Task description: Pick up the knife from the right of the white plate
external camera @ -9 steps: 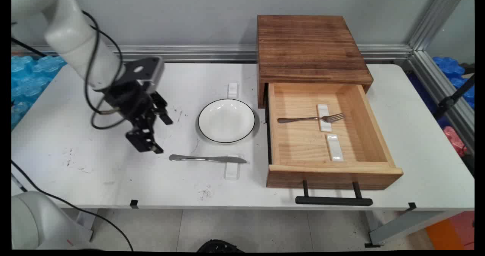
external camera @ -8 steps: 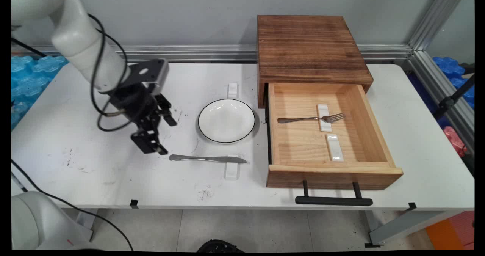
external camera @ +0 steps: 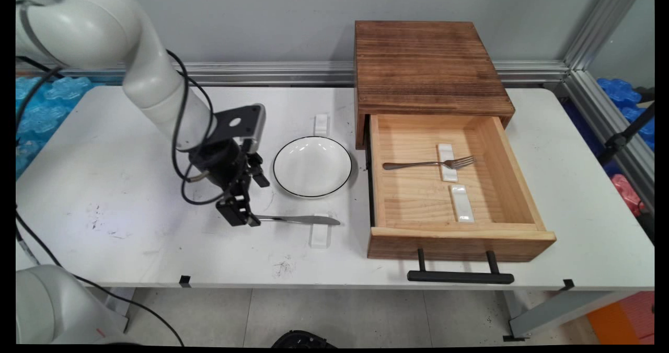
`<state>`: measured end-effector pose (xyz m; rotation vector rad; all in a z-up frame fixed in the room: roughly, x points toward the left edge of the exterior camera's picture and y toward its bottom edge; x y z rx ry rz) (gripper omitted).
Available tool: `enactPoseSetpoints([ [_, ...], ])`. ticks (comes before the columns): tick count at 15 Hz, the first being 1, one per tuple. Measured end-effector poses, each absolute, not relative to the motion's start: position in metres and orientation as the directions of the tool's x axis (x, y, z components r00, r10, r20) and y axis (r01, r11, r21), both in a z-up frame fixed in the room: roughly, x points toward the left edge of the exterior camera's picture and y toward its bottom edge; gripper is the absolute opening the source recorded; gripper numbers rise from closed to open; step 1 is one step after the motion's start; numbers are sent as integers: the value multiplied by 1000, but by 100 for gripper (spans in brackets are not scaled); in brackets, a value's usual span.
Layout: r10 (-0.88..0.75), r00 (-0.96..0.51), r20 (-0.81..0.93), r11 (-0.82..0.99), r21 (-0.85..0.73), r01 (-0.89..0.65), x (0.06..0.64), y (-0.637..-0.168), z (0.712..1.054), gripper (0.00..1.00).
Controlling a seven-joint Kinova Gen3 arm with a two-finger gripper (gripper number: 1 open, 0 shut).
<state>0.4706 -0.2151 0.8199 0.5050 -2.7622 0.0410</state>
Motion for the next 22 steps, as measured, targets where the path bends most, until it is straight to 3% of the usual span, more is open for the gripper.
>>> enactPoseSetpoints([
  [9,-329,-889,319,940,19,-341,448,-224,785,100],
  [19,-310,-895,320,946,13,-324,439,-229,772,100],
  [20,-308,-896,322,947,12,-321,439,-230,772,0],
  [22,-299,-898,323,950,14,-312,440,-232,773,0],
])
